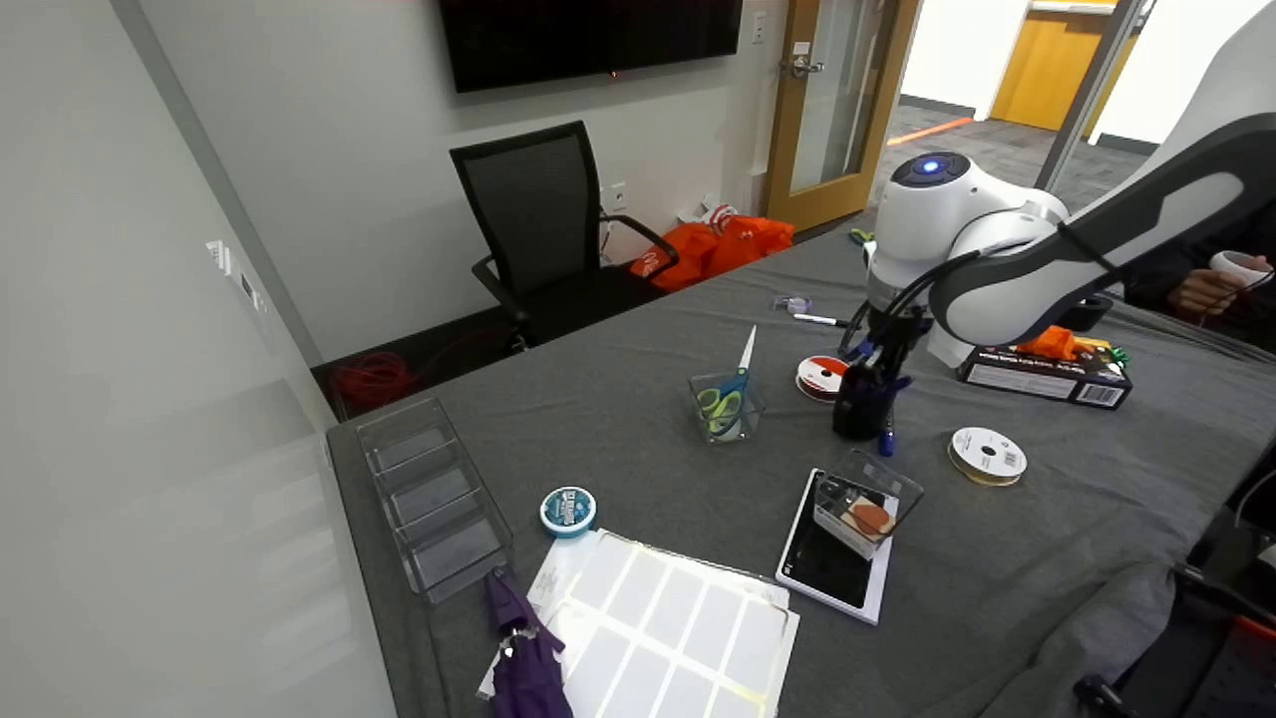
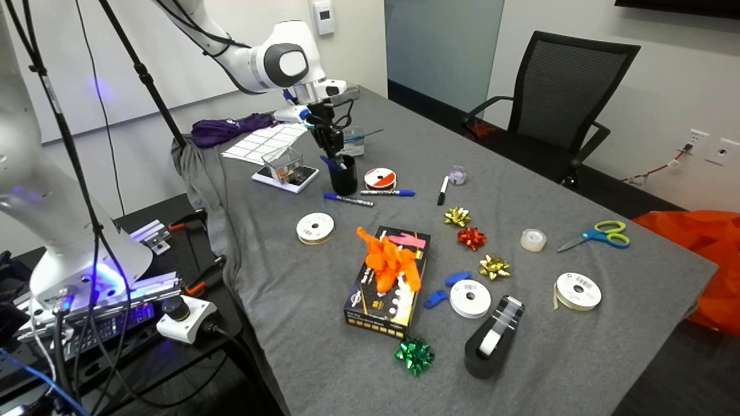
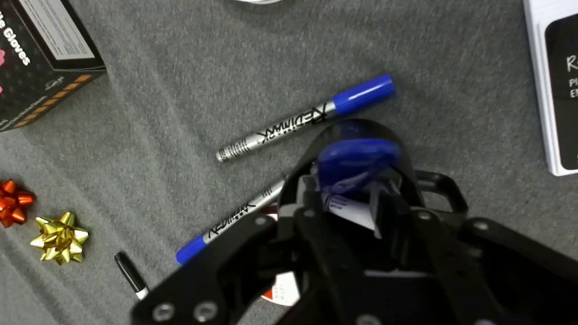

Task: Remove the blue object from the black cup

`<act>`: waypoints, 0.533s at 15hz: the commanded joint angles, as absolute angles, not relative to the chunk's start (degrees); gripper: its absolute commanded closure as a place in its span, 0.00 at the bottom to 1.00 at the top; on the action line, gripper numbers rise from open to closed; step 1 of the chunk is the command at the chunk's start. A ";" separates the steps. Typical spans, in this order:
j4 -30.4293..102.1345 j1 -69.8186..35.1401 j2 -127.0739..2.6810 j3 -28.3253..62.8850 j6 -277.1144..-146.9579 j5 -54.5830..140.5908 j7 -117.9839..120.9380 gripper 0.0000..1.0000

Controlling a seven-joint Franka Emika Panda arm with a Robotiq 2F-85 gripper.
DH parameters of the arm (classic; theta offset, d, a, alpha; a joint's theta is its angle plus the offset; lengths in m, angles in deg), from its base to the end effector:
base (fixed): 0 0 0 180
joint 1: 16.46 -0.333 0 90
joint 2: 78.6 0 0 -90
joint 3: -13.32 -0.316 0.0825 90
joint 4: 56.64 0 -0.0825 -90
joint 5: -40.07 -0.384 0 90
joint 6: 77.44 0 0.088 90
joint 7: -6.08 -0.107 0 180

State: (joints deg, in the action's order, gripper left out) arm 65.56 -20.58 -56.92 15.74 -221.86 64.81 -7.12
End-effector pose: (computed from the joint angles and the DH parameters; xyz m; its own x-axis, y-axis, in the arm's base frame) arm 0.5744 0.0210 0.2281 0.9874 0.1566 0.0210 0.1457 -0.9537 0.2631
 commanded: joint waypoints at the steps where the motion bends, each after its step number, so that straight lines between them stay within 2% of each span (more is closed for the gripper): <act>1: 66.41 -21.23 -56.87 16.72 -223.69 63.85 -6.51 0.95; 2: 66.55 -21.24 -57.04 16.71 -223.72 63.78 -6.56 0.99; 4: 66.85 -21.33 -57.35 16.90 -224.04 64.14 -6.63 1.00; 5: 67.00 -21.40 -57.55 17.02 -224.18 64.38 -6.72 0.72; 6: 67.08 -21.53 -57.68 17.23 -224.30 64.77 -6.89 0.74; 8: 67.43 -21.90 -58.13 18.03 -225.16 66.05 -7.87 0.66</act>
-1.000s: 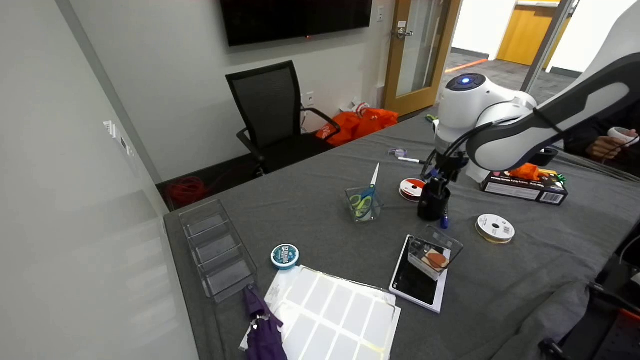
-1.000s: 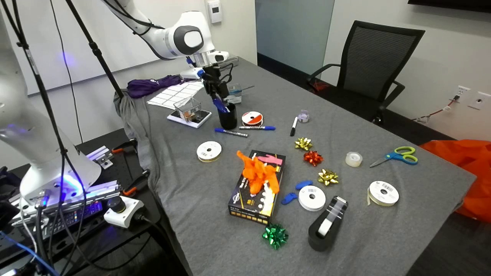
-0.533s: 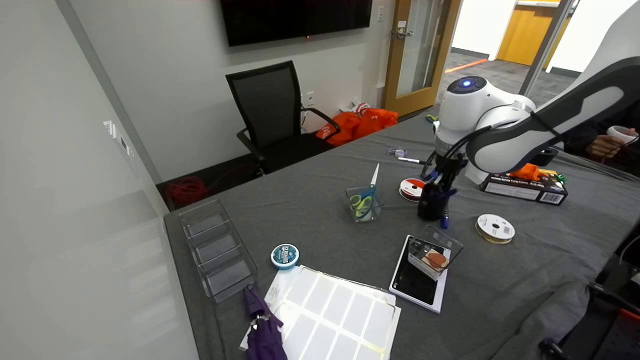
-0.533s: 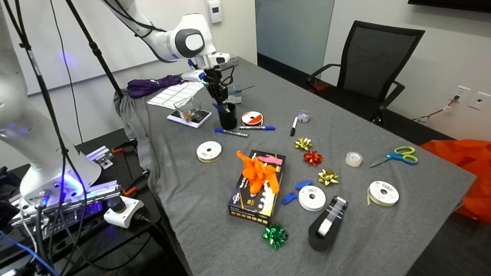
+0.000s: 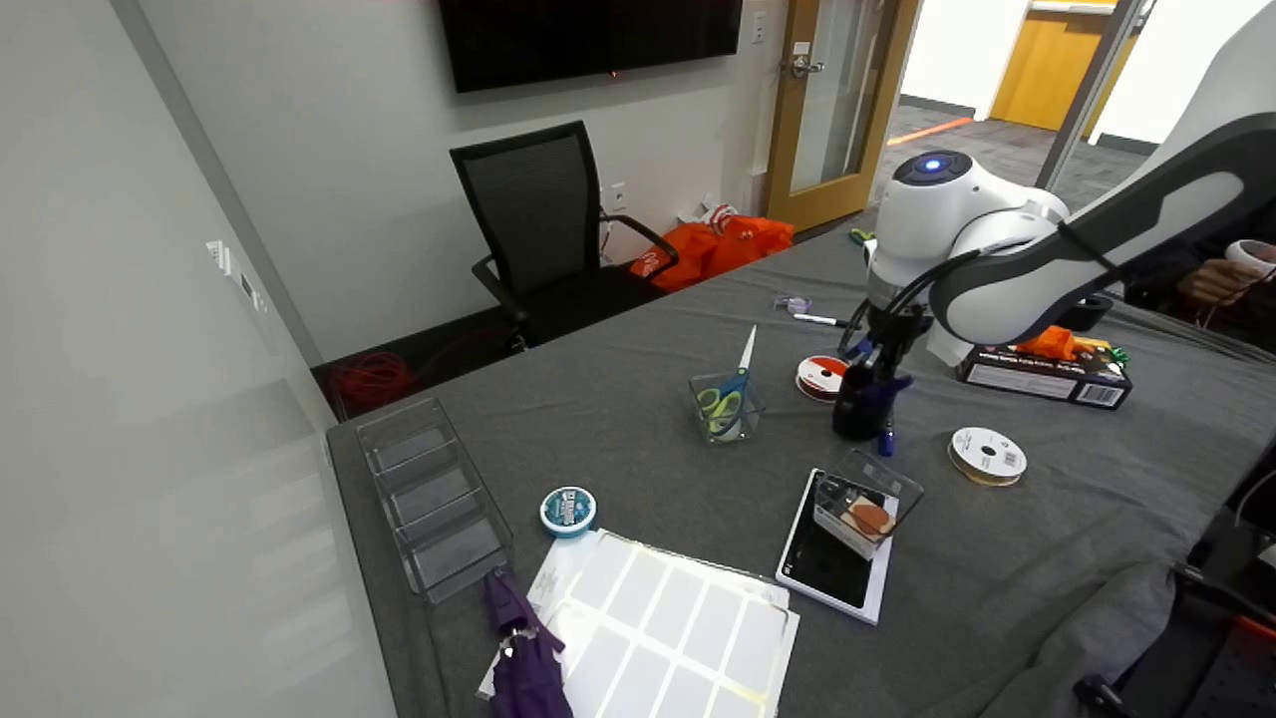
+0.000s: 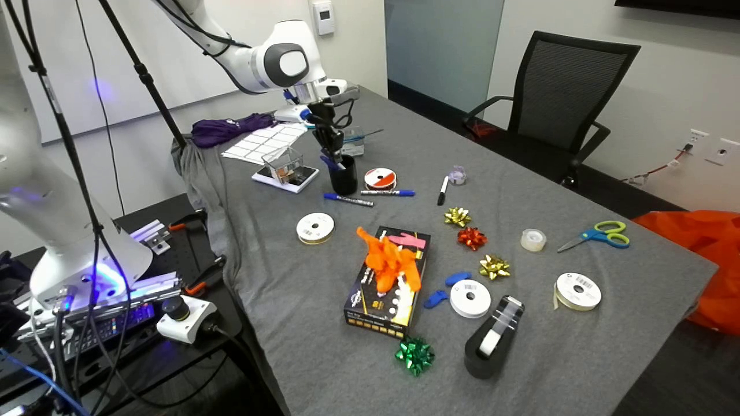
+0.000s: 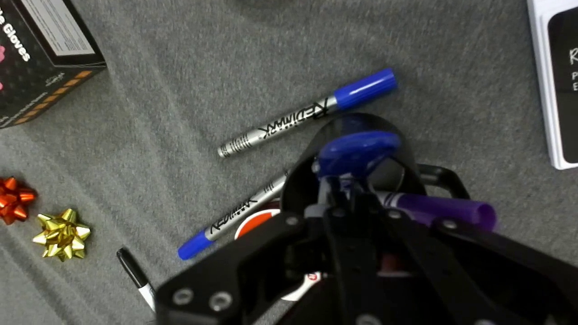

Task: Remove the blue object from the black cup

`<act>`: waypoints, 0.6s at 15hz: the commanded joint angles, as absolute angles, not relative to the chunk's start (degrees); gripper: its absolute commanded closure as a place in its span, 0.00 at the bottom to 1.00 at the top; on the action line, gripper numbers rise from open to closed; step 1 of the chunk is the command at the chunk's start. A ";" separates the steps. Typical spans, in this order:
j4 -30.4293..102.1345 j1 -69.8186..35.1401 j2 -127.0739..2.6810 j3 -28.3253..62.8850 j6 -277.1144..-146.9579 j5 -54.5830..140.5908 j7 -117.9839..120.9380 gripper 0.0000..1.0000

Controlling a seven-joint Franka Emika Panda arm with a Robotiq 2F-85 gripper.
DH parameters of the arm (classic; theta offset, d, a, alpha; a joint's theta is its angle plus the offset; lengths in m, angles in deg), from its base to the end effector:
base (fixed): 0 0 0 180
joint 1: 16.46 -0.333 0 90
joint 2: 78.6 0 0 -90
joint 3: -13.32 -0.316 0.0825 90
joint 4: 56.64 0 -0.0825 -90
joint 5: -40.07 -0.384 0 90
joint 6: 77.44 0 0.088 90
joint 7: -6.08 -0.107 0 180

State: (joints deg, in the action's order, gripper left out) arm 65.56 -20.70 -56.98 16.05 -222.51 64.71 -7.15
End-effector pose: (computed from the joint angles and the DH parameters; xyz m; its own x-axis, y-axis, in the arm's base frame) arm 0.5756 0.0198 0.2296 0.9874 0.1547 0.0329 0.1409 -0.9548 0.2616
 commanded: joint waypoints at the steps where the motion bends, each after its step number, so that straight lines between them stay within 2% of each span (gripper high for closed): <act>1: 67.68 -22.03 -58.55 18.63 -225.65 66.97 -8.30 0.57; 9: 69.02 -22.16 -60.36 21.90 -226.97 70.90 -11.10 0.03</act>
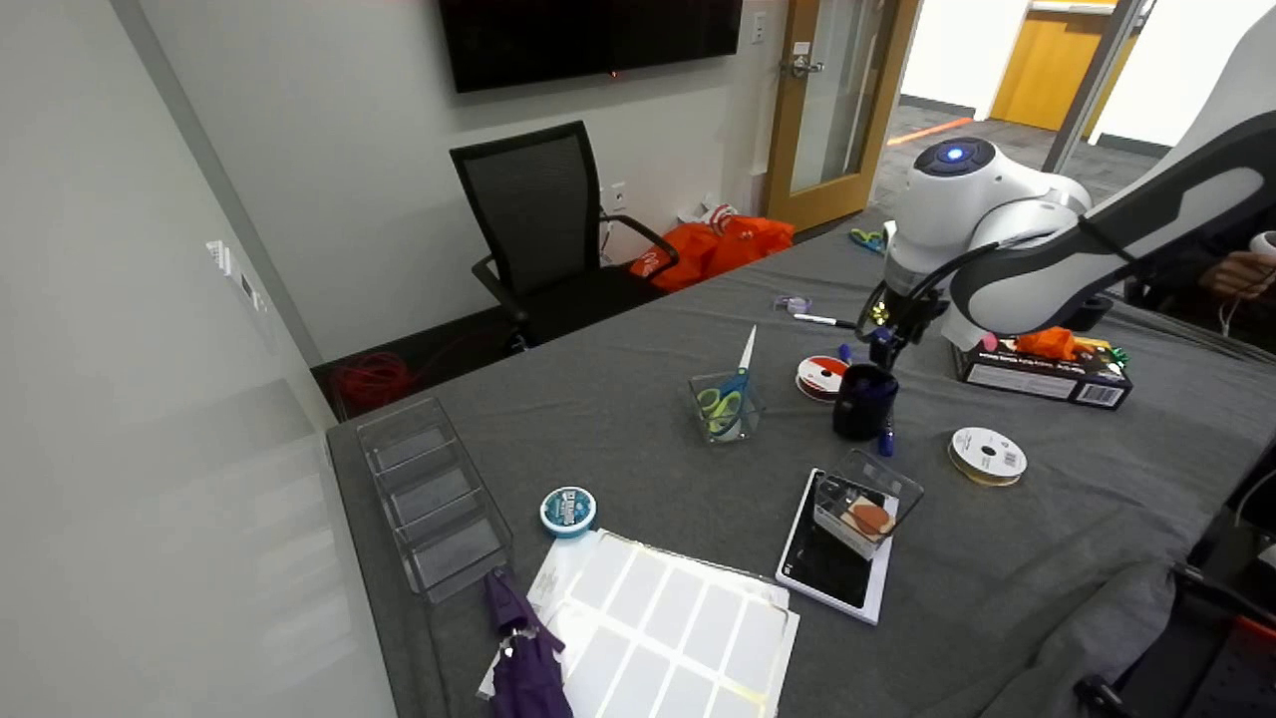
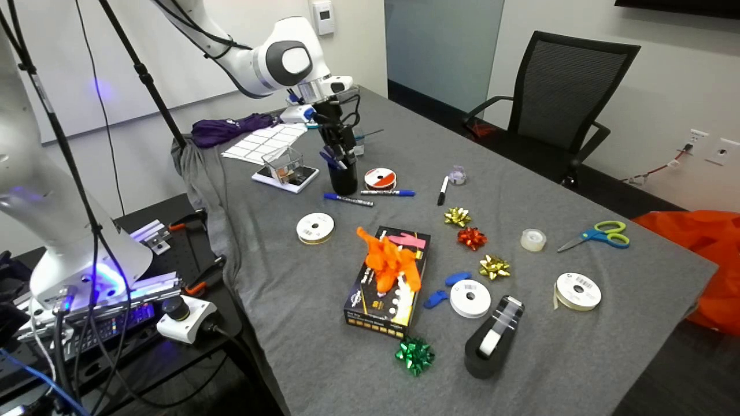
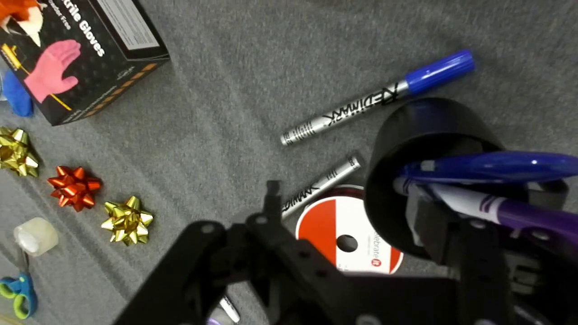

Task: Remove the blue object from the black cup

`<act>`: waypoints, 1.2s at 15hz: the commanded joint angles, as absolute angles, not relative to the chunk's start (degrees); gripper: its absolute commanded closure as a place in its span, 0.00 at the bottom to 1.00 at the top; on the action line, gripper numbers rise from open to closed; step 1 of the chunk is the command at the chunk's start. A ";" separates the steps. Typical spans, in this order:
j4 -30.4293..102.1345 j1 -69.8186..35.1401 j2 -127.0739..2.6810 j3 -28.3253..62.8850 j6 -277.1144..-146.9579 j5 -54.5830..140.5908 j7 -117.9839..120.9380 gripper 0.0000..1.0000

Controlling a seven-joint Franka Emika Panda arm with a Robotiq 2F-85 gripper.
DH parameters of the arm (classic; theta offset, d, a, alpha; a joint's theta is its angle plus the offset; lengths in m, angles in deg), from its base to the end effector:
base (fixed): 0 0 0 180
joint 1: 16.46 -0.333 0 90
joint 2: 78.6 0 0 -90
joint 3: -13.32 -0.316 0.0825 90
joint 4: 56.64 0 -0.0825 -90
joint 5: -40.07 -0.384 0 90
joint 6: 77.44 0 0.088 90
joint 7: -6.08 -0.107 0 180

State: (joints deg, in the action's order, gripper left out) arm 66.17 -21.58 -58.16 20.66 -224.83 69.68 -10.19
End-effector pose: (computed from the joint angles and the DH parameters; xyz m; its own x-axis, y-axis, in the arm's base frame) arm 0.5774 -0.0137 0.2416 0.9880 0.1296 0.0845 0.0956 -0.9410 0.3245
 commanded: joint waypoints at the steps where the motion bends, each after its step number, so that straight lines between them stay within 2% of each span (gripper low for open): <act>1: 69.41 -21.71 -60.94 21.40 -226.41 69.75 -9.91 0.01; 9: 75.23 -18.25 -66.85 15.46 -226.35 53.07 4.58 0.00; 18: 76.80 -16.32 -65.37 13.81 -232.26 44.21 12.62 0.00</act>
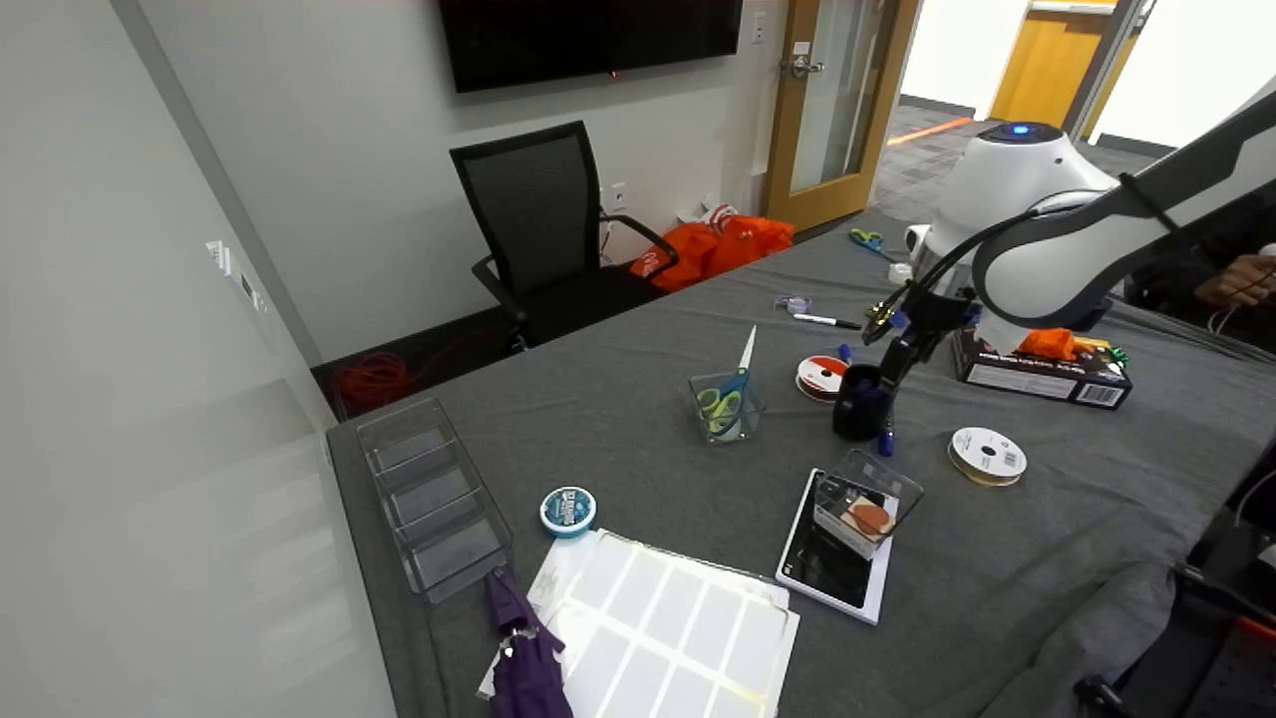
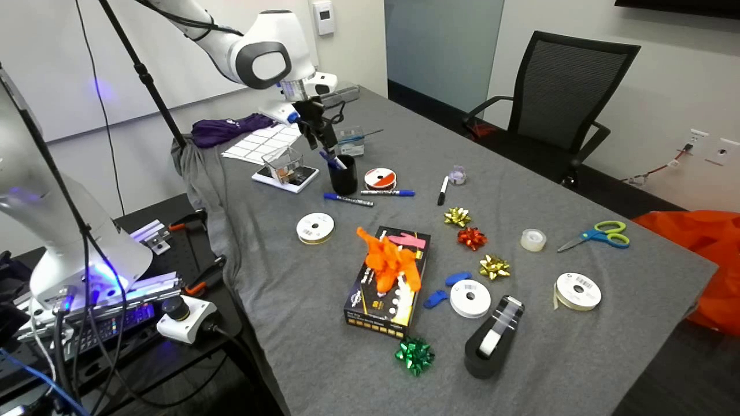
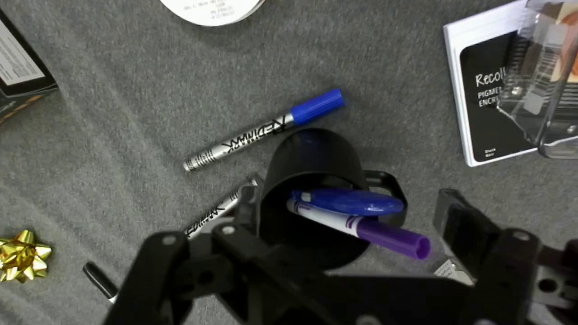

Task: Remove the blue object from the black cup

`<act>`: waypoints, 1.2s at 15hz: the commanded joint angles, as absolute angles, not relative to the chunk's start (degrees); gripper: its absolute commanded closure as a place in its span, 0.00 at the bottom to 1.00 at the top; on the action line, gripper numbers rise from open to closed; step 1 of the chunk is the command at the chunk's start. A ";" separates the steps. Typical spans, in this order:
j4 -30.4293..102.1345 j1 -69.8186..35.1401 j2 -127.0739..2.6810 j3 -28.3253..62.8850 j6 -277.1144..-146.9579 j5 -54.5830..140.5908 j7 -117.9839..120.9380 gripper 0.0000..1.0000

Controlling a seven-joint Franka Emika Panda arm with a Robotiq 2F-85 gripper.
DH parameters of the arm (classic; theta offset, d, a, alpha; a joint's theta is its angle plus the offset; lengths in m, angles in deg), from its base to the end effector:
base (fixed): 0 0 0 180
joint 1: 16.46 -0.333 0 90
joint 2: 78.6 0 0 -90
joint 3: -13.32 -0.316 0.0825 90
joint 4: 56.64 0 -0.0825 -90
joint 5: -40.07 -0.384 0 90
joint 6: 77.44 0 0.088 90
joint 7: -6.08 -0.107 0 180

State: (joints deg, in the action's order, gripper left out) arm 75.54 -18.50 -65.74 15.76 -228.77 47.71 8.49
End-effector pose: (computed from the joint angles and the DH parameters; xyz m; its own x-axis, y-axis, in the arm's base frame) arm 0.5374 -0.0004 0.2585 0.9830 0.1534 0.1005 0.1445 -0.9854 0.0899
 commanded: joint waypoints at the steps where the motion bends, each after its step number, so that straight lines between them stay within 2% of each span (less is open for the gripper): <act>1: 76.73 -15.82 -65.12 13.10 -232.61 42.33 14.33 0.00; 10: 76.25 -15.73 -60.96 12.62 -237.68 41.59 14.66 0.00; 11: 76.23 -15.78 -60.71 12.65 -238.02 41.73 14.43 0.25; 12: 76.21 -15.76 -60.41 12.60 -238.48 41.79 14.42 0.26; 18: 76.11 -15.95 -60.29 12.75 -238.82 42.09 13.78 0.69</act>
